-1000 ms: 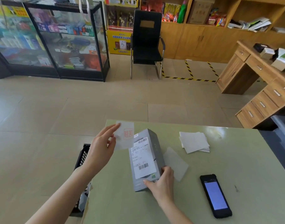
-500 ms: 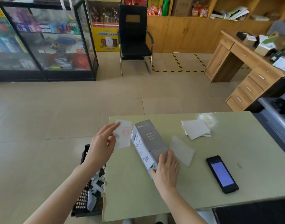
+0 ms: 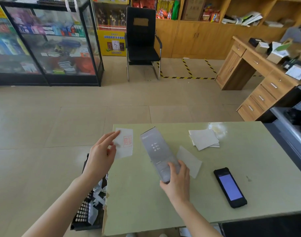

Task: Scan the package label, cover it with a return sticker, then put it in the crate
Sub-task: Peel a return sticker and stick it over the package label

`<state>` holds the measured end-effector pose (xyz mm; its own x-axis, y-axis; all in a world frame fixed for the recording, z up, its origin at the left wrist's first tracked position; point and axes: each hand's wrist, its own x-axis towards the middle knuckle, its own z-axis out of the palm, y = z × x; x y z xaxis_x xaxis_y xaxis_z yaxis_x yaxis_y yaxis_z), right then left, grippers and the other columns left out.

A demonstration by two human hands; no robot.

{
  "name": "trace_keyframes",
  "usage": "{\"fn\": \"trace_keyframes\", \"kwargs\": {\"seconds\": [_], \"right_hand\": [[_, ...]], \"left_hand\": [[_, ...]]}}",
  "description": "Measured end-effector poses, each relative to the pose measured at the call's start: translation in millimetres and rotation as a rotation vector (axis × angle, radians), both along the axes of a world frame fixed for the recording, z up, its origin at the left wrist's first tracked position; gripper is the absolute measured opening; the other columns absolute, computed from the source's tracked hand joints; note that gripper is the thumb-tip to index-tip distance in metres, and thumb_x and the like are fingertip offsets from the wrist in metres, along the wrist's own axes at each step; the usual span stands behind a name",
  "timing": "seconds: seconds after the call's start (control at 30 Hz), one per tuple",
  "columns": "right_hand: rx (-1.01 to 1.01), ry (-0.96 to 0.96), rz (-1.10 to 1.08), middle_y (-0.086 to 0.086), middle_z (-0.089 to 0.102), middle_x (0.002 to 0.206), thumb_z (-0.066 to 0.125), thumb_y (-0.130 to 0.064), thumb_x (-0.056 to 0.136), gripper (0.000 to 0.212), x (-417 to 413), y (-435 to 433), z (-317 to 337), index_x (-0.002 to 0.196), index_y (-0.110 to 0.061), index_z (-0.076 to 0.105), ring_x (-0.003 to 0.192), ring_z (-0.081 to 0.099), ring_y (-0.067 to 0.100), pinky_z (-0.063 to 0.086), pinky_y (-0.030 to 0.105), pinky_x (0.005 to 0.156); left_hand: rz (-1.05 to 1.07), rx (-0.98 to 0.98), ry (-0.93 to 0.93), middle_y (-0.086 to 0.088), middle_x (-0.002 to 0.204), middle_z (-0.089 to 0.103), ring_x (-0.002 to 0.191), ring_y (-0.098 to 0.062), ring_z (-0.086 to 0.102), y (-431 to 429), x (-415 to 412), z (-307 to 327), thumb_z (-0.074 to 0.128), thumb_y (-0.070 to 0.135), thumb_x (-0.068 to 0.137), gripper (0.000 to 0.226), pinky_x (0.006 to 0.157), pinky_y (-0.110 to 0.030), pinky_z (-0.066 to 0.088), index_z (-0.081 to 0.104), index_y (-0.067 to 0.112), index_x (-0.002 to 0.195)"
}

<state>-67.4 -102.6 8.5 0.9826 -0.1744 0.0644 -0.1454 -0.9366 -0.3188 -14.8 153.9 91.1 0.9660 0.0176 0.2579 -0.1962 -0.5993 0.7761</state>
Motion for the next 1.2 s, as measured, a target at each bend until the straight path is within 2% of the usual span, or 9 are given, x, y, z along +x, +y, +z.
{"fn": "trace_keyframes", "kwargs": {"seconds": [0.43,0.57,0.63,0.73,0.8,0.87,0.97,1.07,1.2], "right_hand": [[-0.305,0.042,0.422,0.009,0.058,0.113,0.088,-0.018,0.041,0.065,-22,17,-37,0.104,-0.021,0.069,0.096,0.062,0.028,0.054,0.040,0.072],[-0.214,0.015,0.484,0.004,0.067,0.101,0.087,-0.016,0.044,0.061,-10,15,-31,0.102,-0.023,0.070,0.083,0.065,0.025,0.056,0.035,0.066],[-0.126,0.041,0.542,0.005,0.063,0.113,0.085,-0.029,0.055,0.068,2,4,-26,0.119,-0.022,0.062,0.095,0.064,0.026,0.056,0.039,0.078],[-0.123,0.238,0.568,0.009,0.026,0.153,0.071,-0.053,0.066,0.088,17,-20,-22,0.143,-0.034,0.031,0.140,0.027,0.031,0.018,0.053,0.114],[-0.150,0.343,0.545,0.001,-0.008,0.159,0.068,-0.063,0.061,0.101,23,-36,-23,0.143,-0.048,0.011,0.146,-0.007,0.025,-0.007,0.059,0.112],[-0.146,0.426,0.524,-0.006,-0.019,0.157,0.068,-0.063,0.061,0.105,25,-46,-26,0.140,-0.056,0.000,0.144,-0.018,0.022,0.002,0.061,0.112],[-0.127,0.396,0.486,-0.005,-0.008,0.158,0.066,-0.055,0.069,0.096,22,-43,-27,0.142,-0.052,0.003,0.144,-0.006,0.023,0.032,0.048,0.109],[-0.104,0.364,0.442,-0.001,0.005,0.157,0.060,-0.059,0.072,0.089,15,-25,-25,0.144,-0.046,0.010,0.141,0.007,0.028,0.036,0.045,0.105],[0.047,0.408,0.348,-0.003,0.027,0.151,0.060,-0.064,0.069,0.085,19,-14,-2,0.143,-0.041,0.025,0.134,0.029,0.022,0.033,0.041,0.105]], "left_hand": [[0.063,0.059,-0.015,0.011,0.126,0.053,0.088,0.007,0.052,-6,-3,12,0.046,-0.004,0.091,0.048,0.072,-0.012,0.047,0.054,0.018,0.132],[0.072,0.069,-0.007,0.012,0.126,0.053,0.091,0.007,0.052,-7,-7,10,0.046,-0.004,0.092,0.048,0.073,-0.010,0.047,0.054,0.019,0.133],[0.078,0.067,0.006,0.011,0.128,0.053,0.090,0.007,0.053,-10,-8,8,0.045,-0.003,0.092,0.048,0.073,-0.014,0.049,0.053,0.020,0.133],[0.080,0.074,0.016,0.011,0.130,0.054,0.086,0.004,0.053,-16,-9,7,0.045,-0.002,0.092,0.049,0.074,-0.023,0.052,0.053,0.021,0.133],[0.066,0.090,0.015,0.012,0.130,0.052,0.089,0.009,0.052,-18,-9,6,0.045,-0.002,0.092,0.049,0.074,-0.014,0.049,0.053,0.022,0.134],[0.051,0.103,0.015,0.011,0.132,0.051,0.091,0.013,0.052,-20,-9,6,0.045,-0.002,0.092,0.049,0.073,-0.006,0.044,0.052,0.022,0.134],[0.049,0.120,-0.002,0.008,0.135,0.052,0.084,0.000,0.060,-23,-10,9,0.046,-0.001,0.092,0.049,0.072,-0.011,0.045,0.052,0.022,0.135],[0.031,0.167,-0.050,0.004,0.139,0.052,0.097,-0.020,0.063,-29,-10,12,0.047,-0.003,0.091,0.050,0.081,-0.032,0.053,0.052,0.020,0.135],[-0.014,0.325,-0.154,0.003,0.138,0.054,0.107,-0.024,0.060,-42,-11,17,0.052,-0.009,0.086,0.054,0.072,-0.038,0.057,0.052,0.017,0.134]]}}
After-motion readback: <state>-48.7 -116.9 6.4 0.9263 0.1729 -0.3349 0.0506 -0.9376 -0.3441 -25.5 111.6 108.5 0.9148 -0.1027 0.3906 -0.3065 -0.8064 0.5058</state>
